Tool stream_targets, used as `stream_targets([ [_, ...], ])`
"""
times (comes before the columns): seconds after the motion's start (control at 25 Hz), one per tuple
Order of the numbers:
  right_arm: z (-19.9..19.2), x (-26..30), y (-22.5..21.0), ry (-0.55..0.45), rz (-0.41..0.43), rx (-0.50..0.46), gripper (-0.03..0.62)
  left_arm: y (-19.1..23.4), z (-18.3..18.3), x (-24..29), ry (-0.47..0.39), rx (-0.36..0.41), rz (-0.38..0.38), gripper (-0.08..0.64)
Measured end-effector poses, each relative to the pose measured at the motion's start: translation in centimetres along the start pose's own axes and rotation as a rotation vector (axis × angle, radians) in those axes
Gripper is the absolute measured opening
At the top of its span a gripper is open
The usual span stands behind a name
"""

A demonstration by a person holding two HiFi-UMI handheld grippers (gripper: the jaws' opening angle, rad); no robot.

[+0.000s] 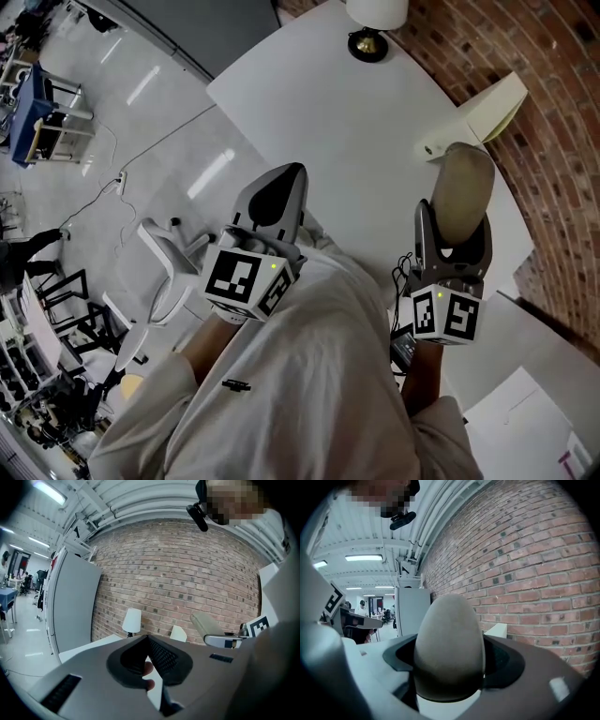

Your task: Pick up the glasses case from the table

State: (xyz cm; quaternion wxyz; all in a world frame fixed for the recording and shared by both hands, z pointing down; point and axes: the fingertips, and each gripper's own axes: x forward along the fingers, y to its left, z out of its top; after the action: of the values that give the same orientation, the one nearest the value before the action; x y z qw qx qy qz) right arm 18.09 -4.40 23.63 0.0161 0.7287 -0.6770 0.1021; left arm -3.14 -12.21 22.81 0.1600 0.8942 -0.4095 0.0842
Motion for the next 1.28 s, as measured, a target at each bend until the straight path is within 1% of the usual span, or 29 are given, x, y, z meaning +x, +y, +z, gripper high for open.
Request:
stream_targets([
  [0.2, 1.4, -0.3, -0.4, -0.025, 0.006, 0.008, 0.408, -0.6, 0.1, -0.3, 0.000, 0.009, -0.005, 0.008],
  [0.36, 1.7, -0.4, -0.7, -0.024, 0.013, -0.003, 0.407, -0.9, -0.2, -0.5, -0.001, 0.001, -0.002, 0.008],
  [0.76, 1.3, -0.7, -0.7, 0.003, 0.055, -0.009, 0.403, -1.2, -0.8, -1.2, 0.008, -0.007, 0.011, 0.008],
  [1.28, 0.9, -0.5, 0.0, 0.011, 0.070, 0.008, 0.403, -1.3, -0.9, -1.2, 0.017, -0.012, 0.007, 0.008],
])
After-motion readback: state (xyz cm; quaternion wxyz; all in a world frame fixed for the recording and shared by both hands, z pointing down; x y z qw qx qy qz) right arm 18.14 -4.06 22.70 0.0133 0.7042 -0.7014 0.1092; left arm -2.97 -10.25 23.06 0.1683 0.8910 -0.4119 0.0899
